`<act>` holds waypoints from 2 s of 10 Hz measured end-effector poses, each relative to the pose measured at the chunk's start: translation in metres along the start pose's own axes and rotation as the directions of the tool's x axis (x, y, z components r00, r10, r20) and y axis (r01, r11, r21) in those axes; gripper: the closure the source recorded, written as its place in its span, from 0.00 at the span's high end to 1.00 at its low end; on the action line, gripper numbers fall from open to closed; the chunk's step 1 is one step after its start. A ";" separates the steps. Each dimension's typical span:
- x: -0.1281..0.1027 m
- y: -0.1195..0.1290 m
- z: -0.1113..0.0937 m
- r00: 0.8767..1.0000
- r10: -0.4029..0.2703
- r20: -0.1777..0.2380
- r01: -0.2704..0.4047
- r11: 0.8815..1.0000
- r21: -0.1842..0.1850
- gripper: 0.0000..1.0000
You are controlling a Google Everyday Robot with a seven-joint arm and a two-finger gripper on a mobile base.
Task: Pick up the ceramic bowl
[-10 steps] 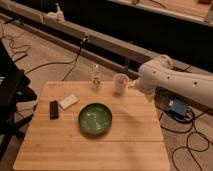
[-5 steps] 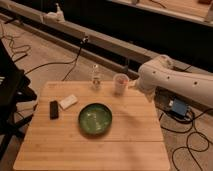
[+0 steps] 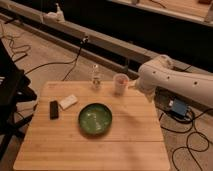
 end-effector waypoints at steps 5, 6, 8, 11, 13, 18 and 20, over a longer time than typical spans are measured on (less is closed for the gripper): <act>0.000 0.000 0.000 1.000 0.000 0.000 0.000 1.000 0.000 0.76; 0.000 0.000 0.000 1.000 0.000 0.000 0.000 1.000 0.000 0.76; 0.000 0.000 0.000 1.000 -0.001 0.000 0.001 1.000 0.000 0.76; 0.014 0.006 0.009 1.000 -0.012 -0.029 0.011 1.000 -0.023 0.76; 0.038 0.019 0.023 0.995 -0.031 -0.092 0.025 0.998 -0.058 0.76; 0.111 0.047 0.057 0.953 -0.148 -0.263 0.117 0.985 -0.128 0.76; 0.142 0.056 0.065 0.922 -0.215 -0.323 0.174 0.973 -0.151 0.76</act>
